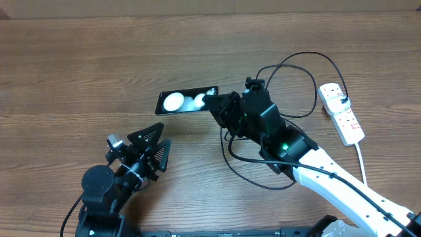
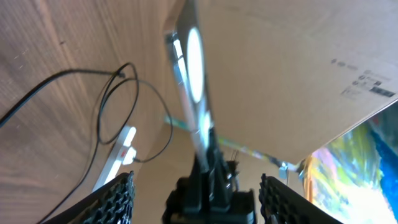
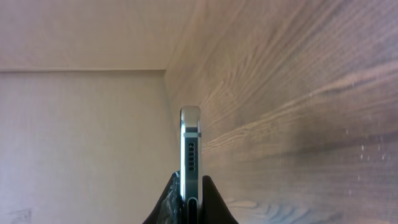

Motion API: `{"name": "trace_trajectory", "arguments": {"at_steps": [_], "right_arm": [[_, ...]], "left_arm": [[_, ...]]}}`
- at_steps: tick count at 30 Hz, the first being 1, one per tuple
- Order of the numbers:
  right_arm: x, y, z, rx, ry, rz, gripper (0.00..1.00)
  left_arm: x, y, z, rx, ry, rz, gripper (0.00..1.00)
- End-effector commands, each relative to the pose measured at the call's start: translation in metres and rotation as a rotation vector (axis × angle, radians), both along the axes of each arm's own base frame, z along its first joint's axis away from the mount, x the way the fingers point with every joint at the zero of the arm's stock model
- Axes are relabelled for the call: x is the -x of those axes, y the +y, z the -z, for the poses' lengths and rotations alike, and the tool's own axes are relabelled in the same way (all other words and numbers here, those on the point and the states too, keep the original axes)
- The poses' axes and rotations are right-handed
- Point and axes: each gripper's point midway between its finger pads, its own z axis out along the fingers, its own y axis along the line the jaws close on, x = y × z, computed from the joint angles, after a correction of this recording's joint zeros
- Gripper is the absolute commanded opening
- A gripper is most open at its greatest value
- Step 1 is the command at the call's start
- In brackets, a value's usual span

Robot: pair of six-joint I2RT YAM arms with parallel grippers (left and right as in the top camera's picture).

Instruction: Plug charger to phone and switch on socket

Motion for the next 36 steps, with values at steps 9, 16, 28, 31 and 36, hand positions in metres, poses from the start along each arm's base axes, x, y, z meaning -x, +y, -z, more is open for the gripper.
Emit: {"name": "trace_trajectory", "arguments": {"at_steps": [9, 16, 28, 31, 36], "right_arm": [[0.033, 0.028, -0.037, -0.22, 0.139, -0.159, 0.04], [0.042, 0.033, -0.038, -0.232, 0.16, -0.217, 0.04], [0.045, 0.03, -0.029, -0.207, 0.196, -0.209, 0.04], [0.045, 0.031, -0.029, -0.208, 0.197, -0.212, 0.04], [0.048, 0.032, -0.029, -0.212, 0.202, -0.227, 0.1]], "left_arm": [[-0.031, -0.01, 0.016, 0.011, 0.055, -0.019, 0.53], [-0.046, -0.024, 0.026, 0.007, 0.067, 0.014, 0.29], [-0.052, -0.025, 0.024, 0.011, 0.045, 0.01, 0.04], [-0.053, -0.023, 0.024, 0.008, 0.045, 0.0, 0.04], [-0.056, -0.016, 0.029, -0.028, 0.046, -0.041, 0.04]]}}
